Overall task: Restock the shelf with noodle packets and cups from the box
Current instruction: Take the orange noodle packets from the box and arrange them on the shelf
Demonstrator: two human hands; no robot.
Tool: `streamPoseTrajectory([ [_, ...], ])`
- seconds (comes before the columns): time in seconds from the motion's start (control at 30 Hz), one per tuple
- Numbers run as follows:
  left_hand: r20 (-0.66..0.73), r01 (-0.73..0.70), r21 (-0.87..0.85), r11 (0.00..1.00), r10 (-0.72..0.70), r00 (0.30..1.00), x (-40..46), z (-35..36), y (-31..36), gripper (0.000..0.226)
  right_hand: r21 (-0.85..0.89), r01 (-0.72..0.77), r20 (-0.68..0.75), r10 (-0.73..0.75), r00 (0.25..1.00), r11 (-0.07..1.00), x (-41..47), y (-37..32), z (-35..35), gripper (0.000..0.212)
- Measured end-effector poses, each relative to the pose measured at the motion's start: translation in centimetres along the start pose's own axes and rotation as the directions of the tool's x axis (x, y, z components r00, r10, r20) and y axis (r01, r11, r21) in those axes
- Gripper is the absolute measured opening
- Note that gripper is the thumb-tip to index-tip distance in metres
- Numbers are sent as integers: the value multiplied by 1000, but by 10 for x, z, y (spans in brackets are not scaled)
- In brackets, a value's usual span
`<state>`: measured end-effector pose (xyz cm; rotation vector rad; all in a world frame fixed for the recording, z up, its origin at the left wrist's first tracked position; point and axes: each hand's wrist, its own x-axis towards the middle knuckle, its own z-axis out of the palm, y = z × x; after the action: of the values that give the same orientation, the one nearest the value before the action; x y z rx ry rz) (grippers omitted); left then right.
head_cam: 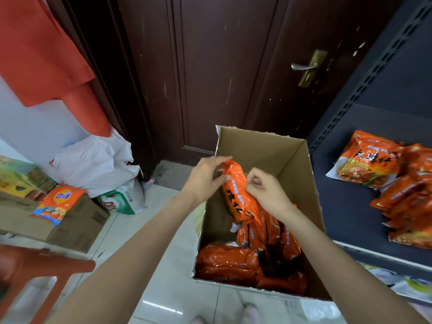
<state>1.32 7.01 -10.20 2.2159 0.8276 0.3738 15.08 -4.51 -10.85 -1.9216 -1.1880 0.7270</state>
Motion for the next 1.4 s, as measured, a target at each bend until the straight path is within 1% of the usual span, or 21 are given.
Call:
streamPoseTrajectory([
  [0.07, -27, -13, -17, 1000, 12, 1000, 6, 0, 6, 25, 8, -11, 13, 11, 1000, 1000, -2, 2, -5, 25],
  [0.1, -43, -22, -14, 1000, 22, 999, 8, 0, 6, 18, 22, -17, 13, 17, 1000, 1000, -2, 5, -6, 25],
  [0.17, -53, -45, -7, 999, 45, 998, 9, 1, 6, 12, 112, -59, 18, 57, 998, 992, -1, 8, -6, 22],
  [0.23, -73, -89, 12, 996, 90, 993, 7, 0, 1, 11, 190, -139, 20, 138, 990, 972, 2, 13, -6, 14],
  [0.27, -87, -107, 27, 994, 109, 990, 6, 0, -2, 10, 153, -163, -7, 166, 986, 975, 5, 18, -5, 13],
  [0.33, -103, -121, 51, 991, 126, 987, 2, -2, -10, 10, -41, -192, -62, 189, 980, 981, 13, 34, -4, 16],
  [0.4, -116, -128, 85, 988, 138, 984, -2, -4, -18, 13, -208, -207, -46, 202, 978, 956, 19, 46, -1, 26],
  [0.5, -88, -105, 132, 986, 117, 989, -6, -5, -30, 15, -352, -239, 6, 257, 966, 905, 27, 56, 11, 41],
  [0.57, -55, -83, 111, 990, 90, 994, -8, -5, -35, 15, -449, -236, 16, 272, 962, 862, 33, 62, 21, 44],
  [0.63, -54, -87, 93, 992, 92, 994, -9, -5, -38, 15, -532, -236, 10, 284, 959, 813, 37, 69, 31, 42],
  [0.73, -53, -116, 98, 988, 121, 991, -8, -3, -38, 14, -628, -273, -18, 337, 941, 729, 41, 76, 42, 37],
  [0.8, -57, -101, 98, 990, 107, 993, -7, -2, -37, 14, -659, -285, -69, 322, 944, 696, 42, 79, 46, 29],
  [0.87, -50, -90, 97, 991, 95, 994, -7, -3, -36, 15, -660, -297, -114, 300, 947, 690, 43, 83, 48, 17],
  [0.93, -43, -90, 93, 992, 94, 995, -8, -5, -33, 15, -633, -287, -130, 267, 955, 719, 41, 84, 49, 15],
  [0.97, -48, -93, 86, 992, 98, 994, -7, -5, -32, 15, -589, -282, -131, 254, 958, 757, 41, 84, 47, 11],
  [1.0, -56, -94, 81, 992, 98, 994, -7, -6, -31, 16, -522, -279, -123, 253, 960, 806, 39, 81, 42, 11],
  [1.07, -70, -74, 72, 995, 79, 994, -6, -7, -24, 16, -384, -266, -124, 236, 964, 884, 34, 70, 28, 21],
  [1.17, -112, -83, 27, 996, 85, 990, -1, -9, -9, 15, -194, -214, -161, 184, 970, 957, 21, 45, -1, 15],
  [1.23, -148, -107, -3, 994, 106, 983, 4, -12, 7, 14, -43, -163, -224, 149, 963, 986, 13, 27, -24, 15],
  [1.3, -170, -138, -16, 990, 133, 976, 11, -16, 28, 14, 96, -110, -280, 133, 951, 989, 6, 11, -49, 17],
  [1.4, -211, -217, 4, 976, 213, 954, 25, -21, 64, 14, 216, -14, -332, 87, 939, 976, -5, -6, -88, 16],
])
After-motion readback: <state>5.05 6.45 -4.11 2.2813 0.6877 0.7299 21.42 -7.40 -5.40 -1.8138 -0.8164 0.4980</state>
